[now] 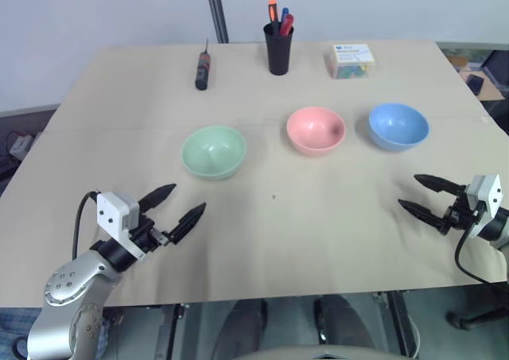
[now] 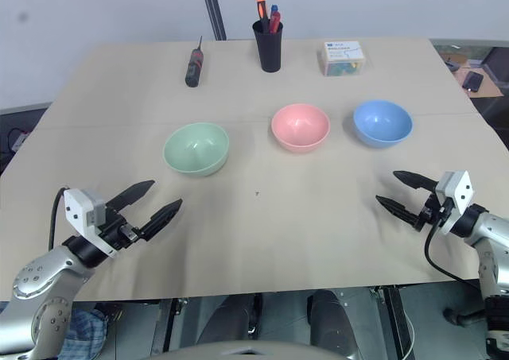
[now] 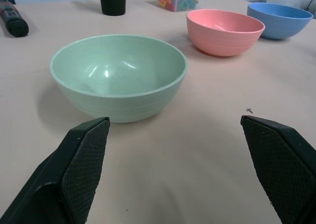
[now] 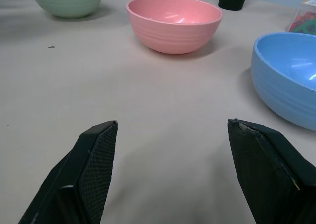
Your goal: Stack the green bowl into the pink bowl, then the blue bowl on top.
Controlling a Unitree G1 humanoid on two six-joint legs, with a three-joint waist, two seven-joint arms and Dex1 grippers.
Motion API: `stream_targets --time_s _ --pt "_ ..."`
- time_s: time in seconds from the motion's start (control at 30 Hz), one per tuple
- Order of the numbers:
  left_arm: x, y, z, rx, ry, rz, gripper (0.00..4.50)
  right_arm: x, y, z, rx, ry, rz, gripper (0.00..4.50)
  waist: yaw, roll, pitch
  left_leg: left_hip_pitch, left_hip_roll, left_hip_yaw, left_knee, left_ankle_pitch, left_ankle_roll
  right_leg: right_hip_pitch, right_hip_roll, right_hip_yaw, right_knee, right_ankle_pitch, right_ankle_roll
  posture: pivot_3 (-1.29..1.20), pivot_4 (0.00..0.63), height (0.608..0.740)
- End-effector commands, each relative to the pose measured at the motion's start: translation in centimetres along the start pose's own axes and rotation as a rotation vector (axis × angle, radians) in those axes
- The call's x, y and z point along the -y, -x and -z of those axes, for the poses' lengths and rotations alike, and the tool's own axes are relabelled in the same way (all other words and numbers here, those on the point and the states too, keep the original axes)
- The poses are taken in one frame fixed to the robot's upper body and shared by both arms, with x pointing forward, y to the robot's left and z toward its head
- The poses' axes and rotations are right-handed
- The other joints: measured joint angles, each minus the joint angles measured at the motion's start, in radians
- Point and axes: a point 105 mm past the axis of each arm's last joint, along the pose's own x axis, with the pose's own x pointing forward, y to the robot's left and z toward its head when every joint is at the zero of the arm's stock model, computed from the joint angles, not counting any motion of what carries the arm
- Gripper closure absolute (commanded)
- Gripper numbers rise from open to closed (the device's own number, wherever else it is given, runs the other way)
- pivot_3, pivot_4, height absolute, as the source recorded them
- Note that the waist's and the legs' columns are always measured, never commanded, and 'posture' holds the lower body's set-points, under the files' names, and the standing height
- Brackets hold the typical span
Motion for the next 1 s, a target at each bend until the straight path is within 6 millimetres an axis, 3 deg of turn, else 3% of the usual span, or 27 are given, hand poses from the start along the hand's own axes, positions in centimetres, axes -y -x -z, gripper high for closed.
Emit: stream_targets --time_s 0.03,0.3,1.0 --pt "-0.47 0.01 -0.66 0.028 -0.026 -0.023 0.0 0.34 -0.02 -1.17 0.037 0.034 0.006 0.78 0.0 0.0 0.0 0.0 0.0 0.0 0.0 0.0 0.0 0.0 0.0 0.0 0.0 0.0 0.0 0.0 0.15 0.74" --pt "-1.31 0.51 -0.28 0.03 -0.02 -0.044 0.0 -0.2 -0.06 -1.0 0.028 0.031 -0.011 0.78 0.0 0.0 0.0 0.0 0.0 0.0 0.0 0.0 0.0 0.0 0.0 0.0 0.0 0.0 0.0 0.0 0.15 0.74" --pt "-0.88 0.82 -0.55 0.038 -0.026 -0.022 0.0 -0.36 -0.28 -1.23 0.031 0.032 -0.02 0.78 0.0 0.0 0.0 0.0 0.0 0.0 0.0 0.0 0.0 0.0 0.0 0.0 0.0 0.0 0.0 0.0 0.15 0.74"
